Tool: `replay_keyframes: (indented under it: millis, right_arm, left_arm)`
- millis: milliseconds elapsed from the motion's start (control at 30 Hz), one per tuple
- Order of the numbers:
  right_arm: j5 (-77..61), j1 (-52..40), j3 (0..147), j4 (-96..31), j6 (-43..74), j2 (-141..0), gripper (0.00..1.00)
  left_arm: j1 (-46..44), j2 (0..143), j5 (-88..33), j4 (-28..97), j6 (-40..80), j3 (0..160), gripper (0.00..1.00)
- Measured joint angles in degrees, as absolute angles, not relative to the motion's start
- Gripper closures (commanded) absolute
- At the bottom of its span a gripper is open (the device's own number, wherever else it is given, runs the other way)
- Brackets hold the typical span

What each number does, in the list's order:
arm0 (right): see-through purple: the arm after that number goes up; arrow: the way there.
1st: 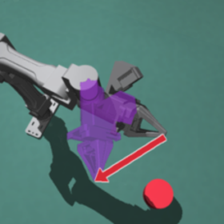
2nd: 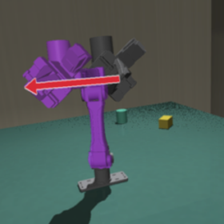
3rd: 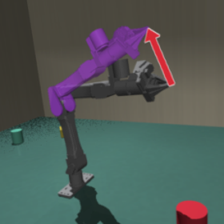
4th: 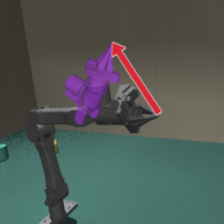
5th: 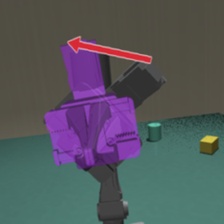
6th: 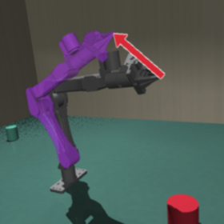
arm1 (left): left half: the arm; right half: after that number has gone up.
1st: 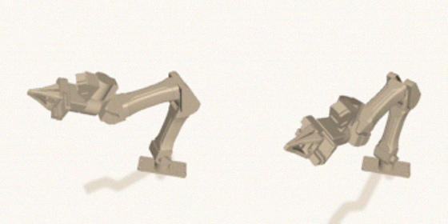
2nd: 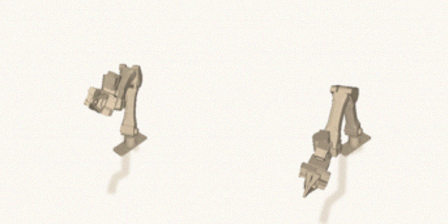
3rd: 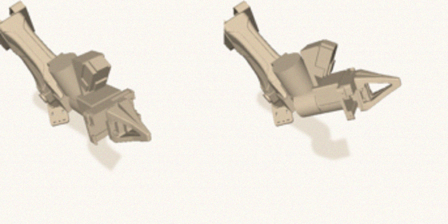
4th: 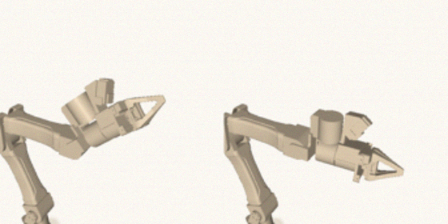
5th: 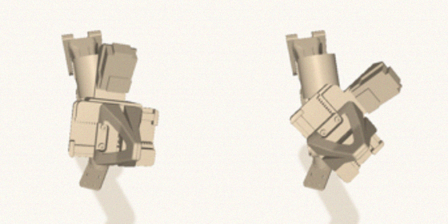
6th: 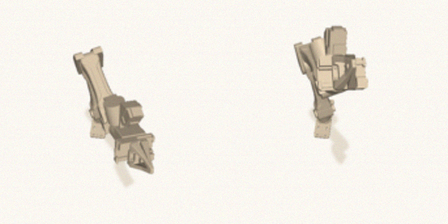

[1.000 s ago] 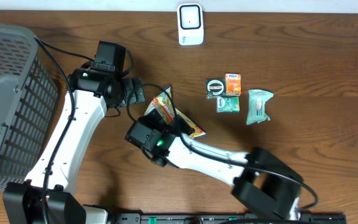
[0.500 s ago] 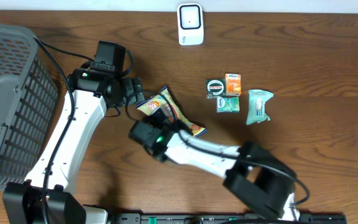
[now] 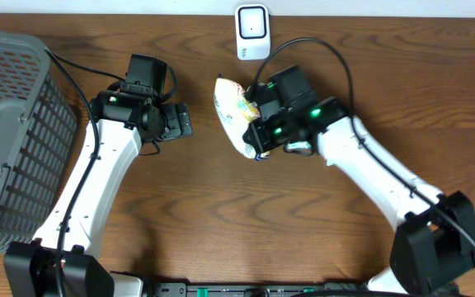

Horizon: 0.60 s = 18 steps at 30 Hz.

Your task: Scan the item barcode

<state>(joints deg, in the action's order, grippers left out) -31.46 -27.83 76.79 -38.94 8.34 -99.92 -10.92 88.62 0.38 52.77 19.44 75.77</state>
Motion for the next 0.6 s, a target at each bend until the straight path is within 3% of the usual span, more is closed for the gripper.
replay_keyframes:
  millis: [233, 300, 600]
  right_arm:
    - [-57.7, -21.6, 75.6, -38.3, 7.2, -109.9, 0.99]
    - [-60.8, -21.0, 75.0, -38.3, 7.9, -114.7, 0.93]
    - [-51.1, -17.8, 74.7, -42.6, 11.7, -120.0, 0.67]
  left_arm:
    - [-10.9, 88.6, 0.4, 52.8, 19.4, 75.8, 0.02]
    - [-10.9, 88.6, 0.4, 52.8, 19.4, 75.8, 0.02]
    - [-10.9, 88.6, 0.4, 52.8, 19.4, 75.8, 0.02]
